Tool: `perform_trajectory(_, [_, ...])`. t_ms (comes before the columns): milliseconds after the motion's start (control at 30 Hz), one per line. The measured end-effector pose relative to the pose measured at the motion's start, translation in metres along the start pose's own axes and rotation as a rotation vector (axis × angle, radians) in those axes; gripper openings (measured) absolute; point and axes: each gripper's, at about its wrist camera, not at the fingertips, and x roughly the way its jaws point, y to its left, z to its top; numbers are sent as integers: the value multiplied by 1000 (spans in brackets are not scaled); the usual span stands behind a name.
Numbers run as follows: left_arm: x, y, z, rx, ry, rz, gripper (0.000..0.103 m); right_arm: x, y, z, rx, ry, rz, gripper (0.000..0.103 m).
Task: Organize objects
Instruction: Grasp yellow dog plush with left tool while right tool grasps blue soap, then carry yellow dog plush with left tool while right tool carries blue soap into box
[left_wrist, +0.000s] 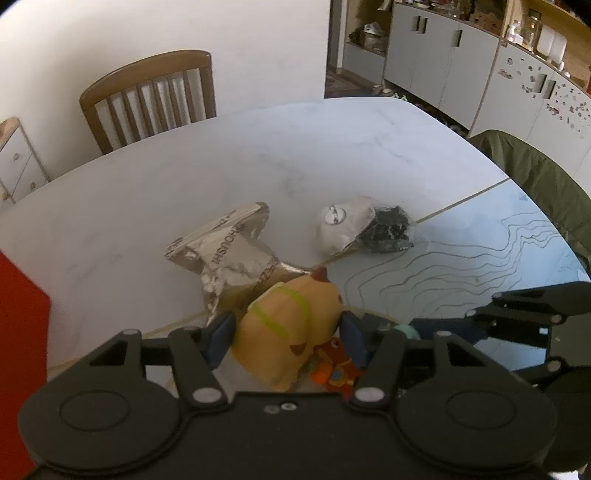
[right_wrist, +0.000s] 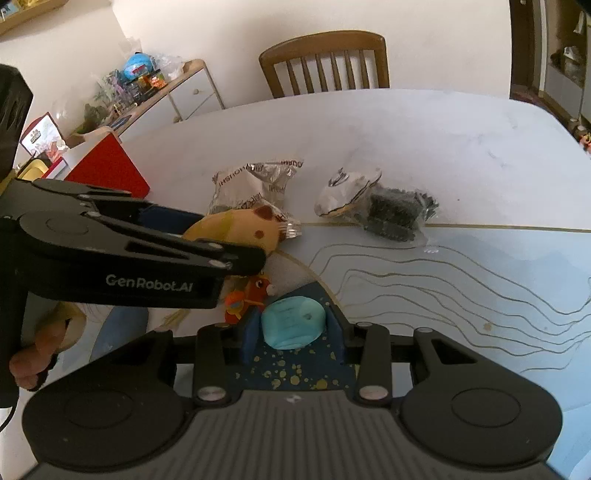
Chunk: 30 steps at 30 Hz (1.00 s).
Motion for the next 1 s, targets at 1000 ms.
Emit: perform_trajectory(1000, [-144,80,-28,-218,-158,-44,60,-102,114,28,-147,-131,23,38])
